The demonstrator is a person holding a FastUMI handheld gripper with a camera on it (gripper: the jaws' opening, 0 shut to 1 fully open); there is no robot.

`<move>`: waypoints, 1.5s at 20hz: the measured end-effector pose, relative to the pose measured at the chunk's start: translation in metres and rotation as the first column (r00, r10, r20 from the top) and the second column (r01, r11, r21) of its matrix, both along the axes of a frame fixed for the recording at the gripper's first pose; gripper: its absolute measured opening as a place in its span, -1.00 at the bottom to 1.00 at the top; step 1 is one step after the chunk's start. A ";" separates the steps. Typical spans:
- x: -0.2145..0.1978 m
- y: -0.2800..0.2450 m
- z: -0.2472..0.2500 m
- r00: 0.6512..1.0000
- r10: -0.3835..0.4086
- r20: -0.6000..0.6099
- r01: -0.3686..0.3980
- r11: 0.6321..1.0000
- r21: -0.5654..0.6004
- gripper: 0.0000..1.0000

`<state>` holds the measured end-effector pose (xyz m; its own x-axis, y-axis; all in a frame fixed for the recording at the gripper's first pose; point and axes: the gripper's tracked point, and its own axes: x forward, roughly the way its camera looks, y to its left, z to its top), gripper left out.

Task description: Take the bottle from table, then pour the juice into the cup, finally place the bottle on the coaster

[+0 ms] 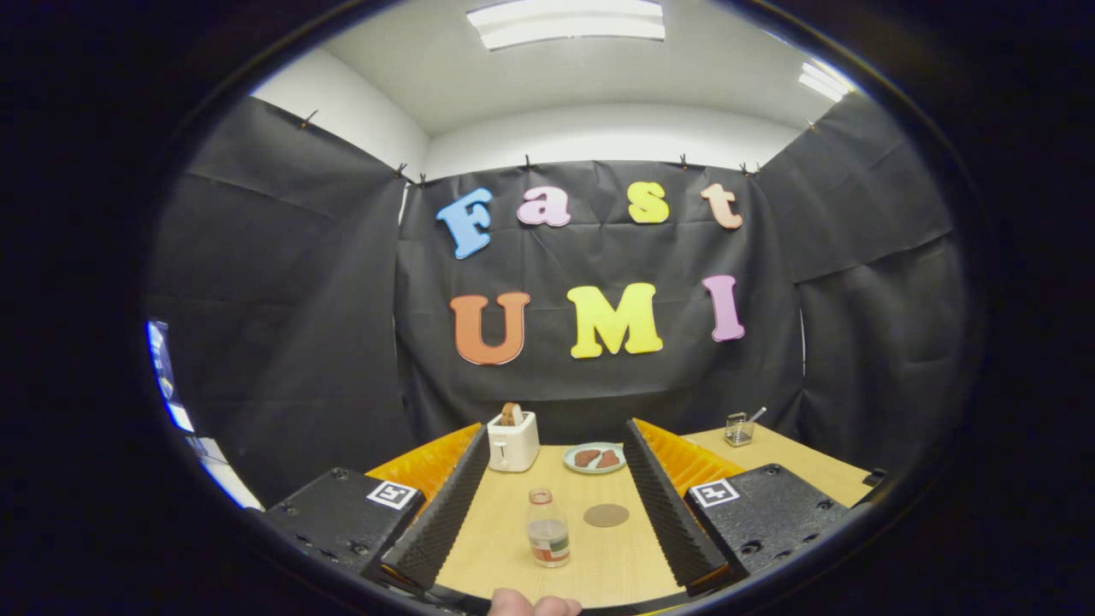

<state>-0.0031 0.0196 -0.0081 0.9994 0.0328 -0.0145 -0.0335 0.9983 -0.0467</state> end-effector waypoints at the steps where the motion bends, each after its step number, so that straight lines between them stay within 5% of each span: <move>1: -0.001 0.000 0.000 1.000 -0.001 0.001 0.001 1.000 -0.001 1.00; 17: 0.010 0.007 -0.047 0.998 0.026 -0.065 -0.024 0.999 0.021 1.00; 21: 0.021 0.017 -0.098 0.994 0.042 -0.097 -0.041 0.999 0.015 1.00; 30: 0.048 -0.010 -0.206 0.987 -0.052 -0.151 0.042 0.997 -0.068 1.00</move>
<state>0.0453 0.0099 -0.2145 0.9857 -0.0197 -0.1674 0.0014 0.9941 -0.1088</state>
